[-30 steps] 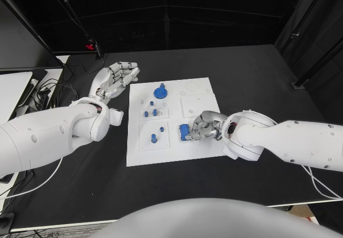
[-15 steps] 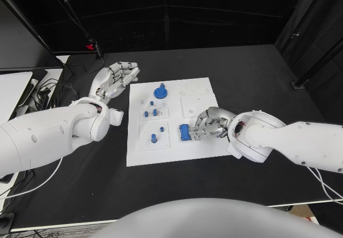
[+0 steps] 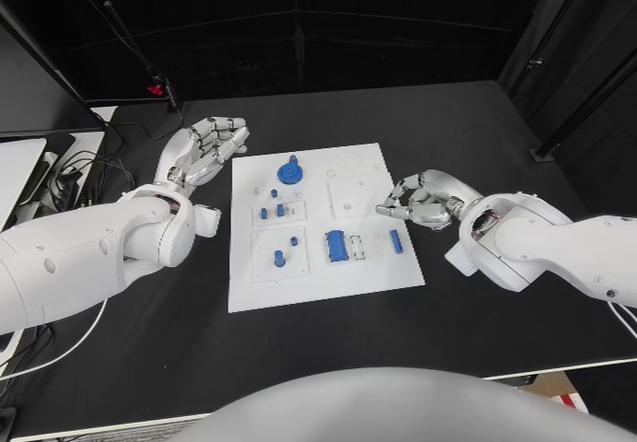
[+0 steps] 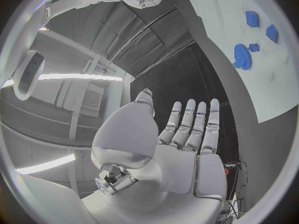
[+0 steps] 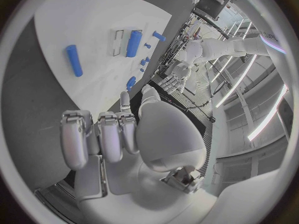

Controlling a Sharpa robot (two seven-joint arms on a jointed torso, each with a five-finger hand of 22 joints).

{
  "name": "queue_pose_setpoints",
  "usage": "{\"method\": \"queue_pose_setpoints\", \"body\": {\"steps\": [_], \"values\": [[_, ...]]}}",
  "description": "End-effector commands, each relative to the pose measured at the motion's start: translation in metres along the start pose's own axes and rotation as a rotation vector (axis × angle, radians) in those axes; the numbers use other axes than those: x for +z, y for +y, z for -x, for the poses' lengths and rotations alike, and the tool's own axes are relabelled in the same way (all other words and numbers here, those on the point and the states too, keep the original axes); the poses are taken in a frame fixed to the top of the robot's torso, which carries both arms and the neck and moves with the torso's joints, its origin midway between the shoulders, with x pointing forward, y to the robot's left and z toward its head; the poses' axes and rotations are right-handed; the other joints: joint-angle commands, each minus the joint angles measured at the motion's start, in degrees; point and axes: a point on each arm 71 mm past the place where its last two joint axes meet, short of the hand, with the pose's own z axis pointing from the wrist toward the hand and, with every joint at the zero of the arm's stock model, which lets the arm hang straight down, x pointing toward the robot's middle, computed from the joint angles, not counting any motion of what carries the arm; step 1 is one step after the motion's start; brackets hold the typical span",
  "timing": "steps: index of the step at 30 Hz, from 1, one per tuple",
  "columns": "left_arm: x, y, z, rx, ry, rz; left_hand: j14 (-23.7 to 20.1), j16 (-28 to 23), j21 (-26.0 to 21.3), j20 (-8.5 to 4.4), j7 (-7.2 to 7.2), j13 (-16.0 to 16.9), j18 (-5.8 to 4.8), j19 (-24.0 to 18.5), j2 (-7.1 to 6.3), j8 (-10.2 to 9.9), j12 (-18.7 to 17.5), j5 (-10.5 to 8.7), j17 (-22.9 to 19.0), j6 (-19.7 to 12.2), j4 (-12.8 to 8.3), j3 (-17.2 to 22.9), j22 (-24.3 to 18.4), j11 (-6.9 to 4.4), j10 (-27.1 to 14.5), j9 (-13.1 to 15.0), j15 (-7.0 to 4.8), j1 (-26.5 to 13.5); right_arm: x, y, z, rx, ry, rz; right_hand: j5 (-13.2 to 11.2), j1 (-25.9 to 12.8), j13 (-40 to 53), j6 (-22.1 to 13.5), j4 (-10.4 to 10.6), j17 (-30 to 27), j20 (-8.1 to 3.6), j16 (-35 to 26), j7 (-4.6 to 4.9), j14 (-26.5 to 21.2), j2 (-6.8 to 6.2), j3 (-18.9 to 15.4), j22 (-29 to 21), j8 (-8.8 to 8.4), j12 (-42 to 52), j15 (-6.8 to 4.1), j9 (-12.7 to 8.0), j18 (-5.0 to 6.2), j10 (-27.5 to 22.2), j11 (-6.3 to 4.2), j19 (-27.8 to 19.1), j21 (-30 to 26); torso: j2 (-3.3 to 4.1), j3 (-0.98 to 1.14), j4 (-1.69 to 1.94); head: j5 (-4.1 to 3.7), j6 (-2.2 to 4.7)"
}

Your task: Assemble the parts on the task board

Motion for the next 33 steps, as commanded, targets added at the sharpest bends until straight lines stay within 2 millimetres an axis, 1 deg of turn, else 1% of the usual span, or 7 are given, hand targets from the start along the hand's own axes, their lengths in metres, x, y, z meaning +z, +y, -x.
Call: {"method": "queue_pose_setpoints", "body": {"steps": [1,6,10,14,19,23,33], "values": [[0.000,-0.004,0.000,-0.005,0.004,-0.040,-0.5,0.1,0.2,0.01,7.73,-0.1,-0.94,0.0,0.60,0.2,0.4,0.29,0.0,-0.4,0.0,-0.3,-0.1,-0.04,-0.2,-0.1,-0.03,-0.1,-0.003,-0.005,0.003,-0.167,-0.001,-0.040,-0.4,-1.1,15.1,-1.0,0.1,15.1,0.67,0.1,0.15,6.1,-0.19,-0.8,15.0,-0.56,0.2,0.71,-0.4,-0.78,5.9,0.63,5.8,-0.1,0.03,0.07,-0.11,-0.56,0.00],[0.000,-0.003,0.001,-0.005,0.003,-0.039,-0.5,0.1,0.2,0.01,7.73,-0.1,-0.94,0.0,0.59,0.2,0.4,0.29,-0.1,-0.4,0.0,-0.3,-0.1,-0.03,-0.3,-0.1,-0.03,-0.1,-0.007,-0.016,0.008,-0.356,-0.012,-0.131,-0.5,-2.2,15.1,-0.3,0.1,15.1,0.99,0.1,0.12,6.1,-0.31,-1.4,15.0,0.39,0.2,0.87,-0.6,-0.82,5.9,0.72,5.9,0.1,0.05,0.05,-0.13,-1.80,0.00],[-0.001,-0.003,0.001,-0.005,0.003,-0.038,-0.5,0.1,0.2,0.01,7.73,-0.1,-0.94,0.0,0.59,0.2,0.4,0.29,-0.1,-0.4,0.0,-0.3,-0.1,-0.03,-0.3,-0.1,-0.02,-0.1,-0.008,-0.020,0.006,-0.467,-0.005,-0.170,-0.4,-2.7,15.1,0.7,0.1,15.1,1.04,0.1,-0.21,6.1,-0.43,-1.8,15.1,1.71,0.2,0.75,-0.4,-0.85,5.9,0.49,6.0,0.2,-0.02,0.07,-0.07,-2.16,0.00],[-0.001,-0.002,0.001,-0.006,0.004,-0.037,-0.5,0.1,0.2,0.01,7.73,-0.1,-0.94,0.0,0.60,0.2,0.4,0.29,-0.1,-0.4,0.0,-0.4,-0.1,-0.03,-0.3,-0.1,-0.02,-0.1,-0.008,-0.019,0.003,-0.523,0.006,-0.193,-0.5,-3.3,15.1,1.2,0.2,15.1,0.98,0.1,-0.44,6.1,-0.19,-2.0,15.1,2.42,0.2,0.63,-0.4,-0.83,5.9,0.29,5.9,0.1,-0.03,0.08,0.05,-2.42,0.00],[-0.002,-0.002,0.001,-0.006,0.003,-0.036,-0.5,0.1,0.2,0.01,7.73,-0.1,-0.94,0.0,0.60,0.2,0.4,0.29,-0.1,-0.4,0.0,-0.4,-0.1,-0.03,-0.3,-0.1,-0.02,-0.1,-0.006,-0.017,0.000,-0.552,0.010,-0.195,-0.6,-4.3,15.1,1.4,0.2,15.1,0.88,0.1,-0.62,6.1,-0.12,-2.4,15.1,2.88,0.2,0.50,-0.5,-0.86,5.9,0.12,6.0,0.2,0.01,0.08,0.10,-2.31,0.00],[-0.002,-0.002,0.002,-0.005,0.002,-0.034,-0.5,0.2,0.2,0.01,7.74,-0.1,-0.94,0.0,0.64,0.2,0.4,0.29,-0.1,-0.4,0.0,-0.4,-0.1,-0.03,-0.3,-0.1,-0.02,-0.1,-0.003,-0.015,-0.003,-0.559,0.018,-0.187,-2.6,-7.5,15.1,1.3,0.3,15.1,0.73,0.1,-0.71,6.1,0.04,-3.6,15.1,3.25,0.2,0.36,-0.8,-0.86,5.9,0.00,6.0,0.2,0.03,0.03,0.08,-1.80,0.00],[-0.002,-0.002,0.001,-0.005,0.002,-0.034,-0.5,0.2,0.2,0.01,7.74,-0.1,-0.94,0.0,0.64,0.2,0.4,0.29,-0.1,-0.4,0.0,-0.4,-0.1,-0.03,-0.3,-0.1,-0.02,-0.1,0.002,-0.011,-0.012,-0.575,0.053,-0.184,-2.6,-7.7,15.1,1.2,0.2,15.1,0.72,0.1,-0.71,6.1,0.03,-3.6,15.1,3.26,0.2,0.35,-0.9,-0.86,5.9,-0.01,6.0,0.2,0.07,0.08,0.14,-1.75,0.00]]}}
